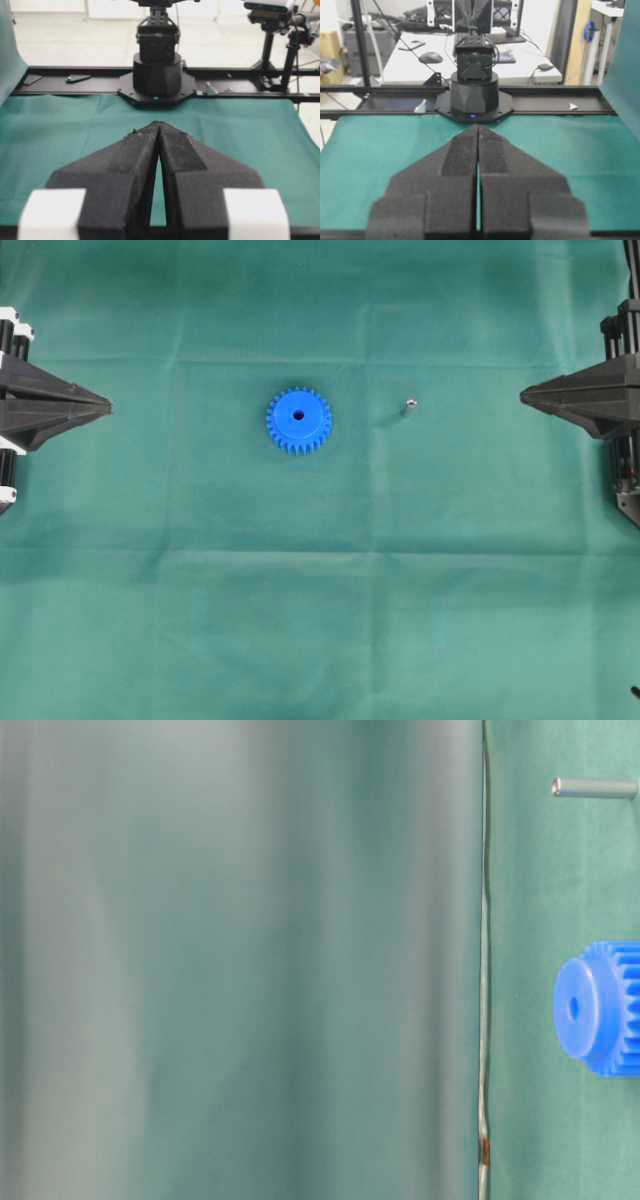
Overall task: Insert the shaft placed at a random location into the center hole of the medium gear at another random location.
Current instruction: 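Move the right gripper open toward the silver shaft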
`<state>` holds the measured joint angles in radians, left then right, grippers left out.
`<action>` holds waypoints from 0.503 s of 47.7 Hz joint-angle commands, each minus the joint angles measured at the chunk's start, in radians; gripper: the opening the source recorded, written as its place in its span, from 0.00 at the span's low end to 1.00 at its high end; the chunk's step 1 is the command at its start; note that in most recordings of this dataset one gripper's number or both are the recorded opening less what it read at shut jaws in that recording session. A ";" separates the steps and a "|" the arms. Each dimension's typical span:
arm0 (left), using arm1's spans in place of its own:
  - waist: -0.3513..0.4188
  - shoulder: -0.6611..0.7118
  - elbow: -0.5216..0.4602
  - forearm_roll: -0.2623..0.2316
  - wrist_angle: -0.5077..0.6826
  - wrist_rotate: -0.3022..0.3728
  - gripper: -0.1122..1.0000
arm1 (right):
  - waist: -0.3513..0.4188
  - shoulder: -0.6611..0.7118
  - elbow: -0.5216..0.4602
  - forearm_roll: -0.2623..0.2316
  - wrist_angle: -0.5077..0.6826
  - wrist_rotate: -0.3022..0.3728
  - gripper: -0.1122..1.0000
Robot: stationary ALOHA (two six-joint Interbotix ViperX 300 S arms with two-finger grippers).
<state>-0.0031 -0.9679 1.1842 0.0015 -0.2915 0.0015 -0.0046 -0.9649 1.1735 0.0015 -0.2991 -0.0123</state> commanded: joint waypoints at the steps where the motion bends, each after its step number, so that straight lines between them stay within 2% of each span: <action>1: 0.003 0.017 -0.031 0.018 -0.002 -0.002 0.10 | -0.011 0.018 -0.009 0.002 0.003 0.014 0.11; 13: 0.005 0.015 -0.031 0.018 0.006 -0.003 0.10 | -0.100 0.120 -0.002 0.035 0.025 0.017 0.11; 24: 0.003 0.011 -0.031 0.018 0.029 -0.008 0.10 | -0.124 0.279 -0.006 0.046 -0.020 0.017 0.11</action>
<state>-0.0015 -0.9618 1.1796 0.0169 -0.2608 -0.0046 -0.1212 -0.7317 1.1842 0.0430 -0.2915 -0.0107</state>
